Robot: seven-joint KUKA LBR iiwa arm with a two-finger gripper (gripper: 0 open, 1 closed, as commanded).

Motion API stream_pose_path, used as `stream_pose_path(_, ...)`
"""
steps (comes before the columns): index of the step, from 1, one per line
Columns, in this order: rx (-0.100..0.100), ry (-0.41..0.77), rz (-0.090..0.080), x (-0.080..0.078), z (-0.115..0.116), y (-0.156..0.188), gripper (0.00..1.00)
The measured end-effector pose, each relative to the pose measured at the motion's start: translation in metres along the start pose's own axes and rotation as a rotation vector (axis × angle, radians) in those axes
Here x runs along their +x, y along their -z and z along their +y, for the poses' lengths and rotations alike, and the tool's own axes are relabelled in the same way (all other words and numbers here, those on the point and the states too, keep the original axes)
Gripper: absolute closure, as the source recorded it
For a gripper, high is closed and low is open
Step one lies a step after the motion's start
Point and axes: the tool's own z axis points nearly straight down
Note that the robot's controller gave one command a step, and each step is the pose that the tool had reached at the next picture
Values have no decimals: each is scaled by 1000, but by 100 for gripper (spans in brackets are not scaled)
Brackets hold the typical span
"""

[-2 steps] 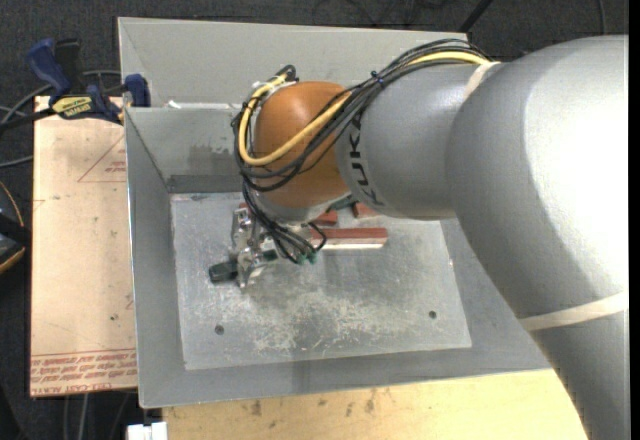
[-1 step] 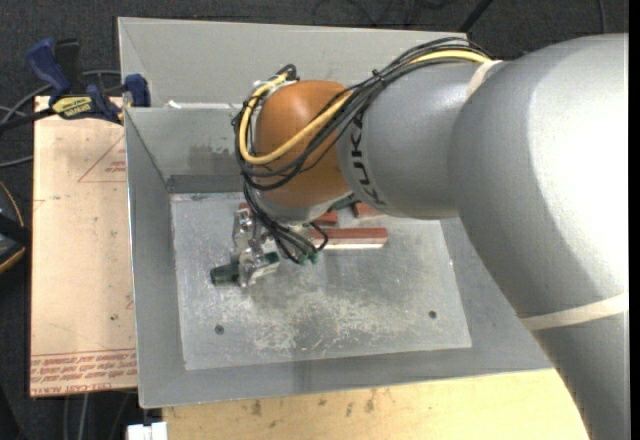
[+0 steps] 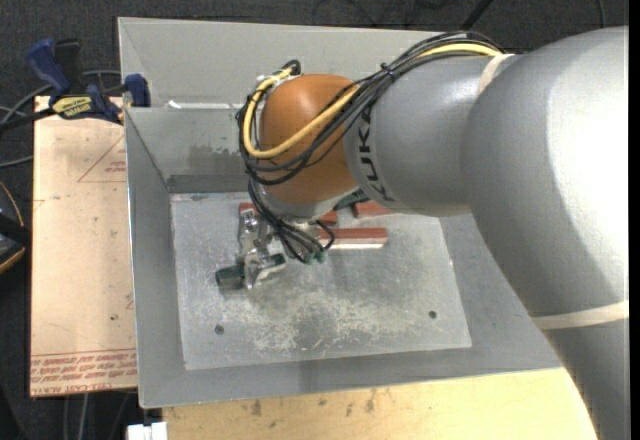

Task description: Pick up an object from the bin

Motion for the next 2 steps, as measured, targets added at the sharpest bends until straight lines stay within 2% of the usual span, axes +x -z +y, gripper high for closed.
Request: stream_pose_path(2, 1, -1, -2, -1, 0, 34, 100)
